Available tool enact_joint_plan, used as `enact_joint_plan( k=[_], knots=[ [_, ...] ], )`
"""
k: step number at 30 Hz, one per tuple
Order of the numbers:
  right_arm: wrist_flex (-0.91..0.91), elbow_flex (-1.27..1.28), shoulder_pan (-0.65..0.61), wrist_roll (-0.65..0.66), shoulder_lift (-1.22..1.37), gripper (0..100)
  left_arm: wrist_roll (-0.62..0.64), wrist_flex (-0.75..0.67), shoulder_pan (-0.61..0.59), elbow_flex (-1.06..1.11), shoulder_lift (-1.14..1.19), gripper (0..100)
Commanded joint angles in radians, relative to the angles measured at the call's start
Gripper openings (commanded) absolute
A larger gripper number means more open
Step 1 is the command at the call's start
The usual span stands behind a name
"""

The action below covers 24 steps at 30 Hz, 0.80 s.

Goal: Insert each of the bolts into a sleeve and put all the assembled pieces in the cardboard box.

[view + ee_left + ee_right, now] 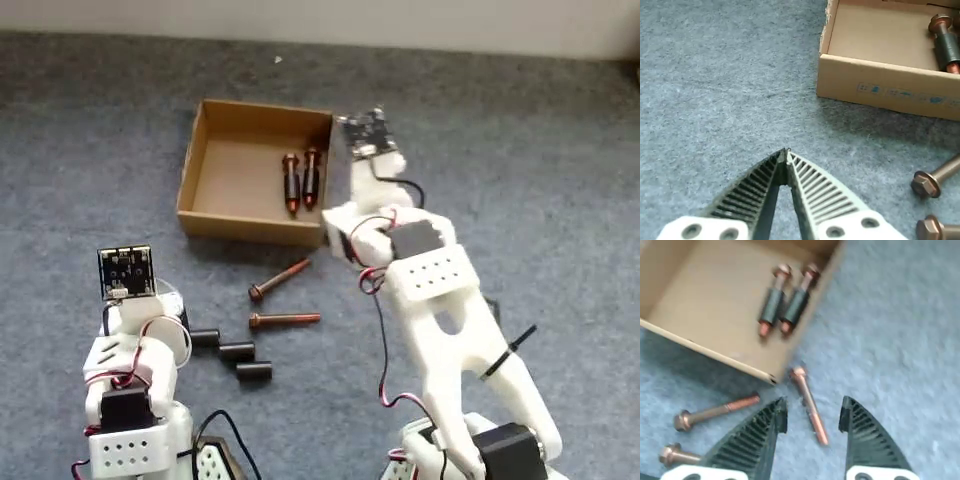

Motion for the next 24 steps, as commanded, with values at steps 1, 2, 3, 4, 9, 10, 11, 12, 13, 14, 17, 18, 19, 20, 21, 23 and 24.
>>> enact_joint_plan(
  k=[1, 2, 3, 4, 9, 10, 11, 12, 13, 14, 17, 18, 19, 20, 21, 23, 24],
  knots=[
    [0.062, -0.061, 0.088, 0.012, 0.039, 16.2, -0.012, -0.023, -0.008, 0.008, -0.008, 1],
    [0.076, -0.061, 0.102, 0.048, 0.064, 16.2, -0.012, -0.023, -0.007, 0.008, -0.008, 1],
    [0.087, -0.061, 0.113, 0.095, 0.087, 16.2, -0.012, -0.023, -0.007, 0.010, -0.008, 1],
    [0.096, -0.061, 0.122, 0.147, 0.113, 16.2, -0.012, -0.023, -0.005, 0.010, -0.008, 1],
    [0.102, -0.061, 0.157, 0.319, 0.220, 16.2, -0.014, -0.023, -0.005, 0.010, -0.008, 1],
    [0.102, -0.061, 0.157, 0.313, 0.232, 16.2, -0.014, -0.023, -0.005, 0.010, -0.008, 1],
    [0.104, -0.061, 0.156, 0.295, 0.237, 16.2, -0.014, -0.023, -0.005, 0.010, -0.008, 1],
    [0.104, -0.061, 0.151, 0.273, 0.232, 16.2, -0.014, -0.023, -0.005, 0.010, -0.008, 1],
    [0.104, -0.059, 0.136, 0.253, 0.222, 16.2, -0.012, -0.023, -0.005, 0.010, -0.008, 1],
    [0.104, -0.059, 0.122, 0.238, 0.203, 16.2, -0.012, -0.023, -0.008, 0.010, -0.008, 1],
    [0.127, -0.024, 0.061, 0.219, 0.119, 16.2, -0.009, -0.026, -0.012, 0.005, -0.008, 1],
    [0.150, -0.008, 0.033, 0.218, 0.087, 16.2, -0.009, -0.026, -0.019, 0.004, -0.008, 1],
    [0.171, 0.008, -0.005, 0.218, 0.053, 16.2, -0.009, -0.026, -0.036, 0.001, -0.008, 1],
    [0.188, 0.024, -0.045, 0.218, 0.018, 16.2, -0.012, -0.028, -0.059, -0.002, -0.008, 1],
    [0.199, 0.039, -0.085, 0.218, -0.021, 16.2, -0.014, -0.031, -0.081, -0.004, -0.008, 1],
    [0.205, 0.070, -0.174, 0.218, -0.084, 16.2, -0.014, -0.061, -0.119, -0.004, -0.008, 1],
    [0.202, 0.087, -0.220, 0.218, -0.108, 16.2, -0.014, -0.078, -0.147, -0.004, -0.008, 1]
  ],
)
